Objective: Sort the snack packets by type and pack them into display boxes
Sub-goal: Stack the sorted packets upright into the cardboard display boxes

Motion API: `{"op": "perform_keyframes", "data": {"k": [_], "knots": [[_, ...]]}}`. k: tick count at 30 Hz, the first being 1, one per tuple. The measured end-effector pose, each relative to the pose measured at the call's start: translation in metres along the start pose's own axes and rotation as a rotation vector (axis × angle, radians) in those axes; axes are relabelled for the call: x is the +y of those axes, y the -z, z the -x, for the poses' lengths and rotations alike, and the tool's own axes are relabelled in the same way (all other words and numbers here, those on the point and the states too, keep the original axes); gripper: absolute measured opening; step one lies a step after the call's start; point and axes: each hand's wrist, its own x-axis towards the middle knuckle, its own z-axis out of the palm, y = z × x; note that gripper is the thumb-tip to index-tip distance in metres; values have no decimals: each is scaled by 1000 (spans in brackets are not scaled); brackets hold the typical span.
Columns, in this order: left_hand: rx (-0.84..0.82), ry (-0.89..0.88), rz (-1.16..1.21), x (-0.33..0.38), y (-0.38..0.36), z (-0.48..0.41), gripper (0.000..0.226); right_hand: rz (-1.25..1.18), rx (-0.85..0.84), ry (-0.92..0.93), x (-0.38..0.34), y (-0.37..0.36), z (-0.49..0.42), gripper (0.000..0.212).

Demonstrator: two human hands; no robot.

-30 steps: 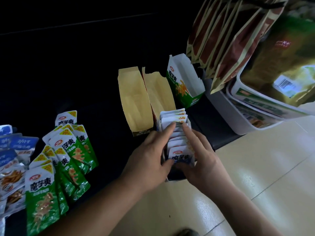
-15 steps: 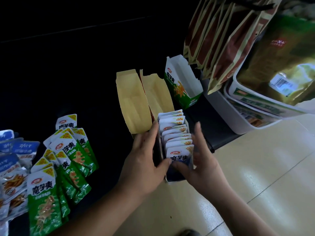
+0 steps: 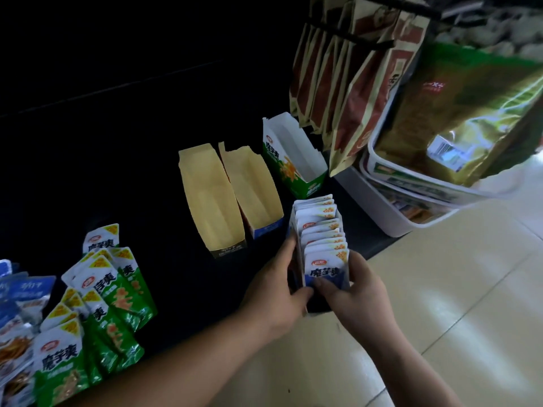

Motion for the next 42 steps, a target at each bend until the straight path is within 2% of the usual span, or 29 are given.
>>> {"op": "perform_keyframes", "data": {"k": [5, 9, 12, 15, 18, 20, 22, 24, 26, 34, 36, 39, 42], "knots": [[33, 36, 72, 7, 6, -32, 105, -28, -39, 21, -11, -3, -40, 45], [101, 69, -16, 20, 20, -44, 95, 48, -75, 28, -27, -13, -66, 48], [225, 147, 44, 22, 34, -50, 86, 176, -139, 43, -40, -19, -86, 47], [276, 198, 118, 20, 46, -49, 73, 142, -168, 46, -53, -21, -99, 53], [249, 215, 220, 13, 54, -44, 66, 70, 16, -32, -50, -23, -98, 86], [233, 222, 235, 7, 57, -42, 66, 129, 116, -154, -42, -27, -83, 95], [221, 218, 240, 3, 59, -42, 66, -12, 86, -225, -31, -36, -72, 77], [215, 205, 254, 2, 59, -44, 62, -222, 45, -230, -28, -45, -67, 40], [204, 187, 253, 1, 59, -46, 60, -202, 56, -154, -31, -52, -73, 17], [273, 196, 238, -20, 74, -44, 57, -90, -72, -2, -62, -82, -113, 19], [280, 207, 236, -26, 75, -42, 50, -78, -106, 29, -66, -91, -120, 17], [294, 222, 236, -30, 76, -41, 40, -82, -137, 29, -74, -101, -128, 17], [310, 223, 277, -30, 75, -41, 39, -159, -86, -6, -78, -104, -128, 24]]}}
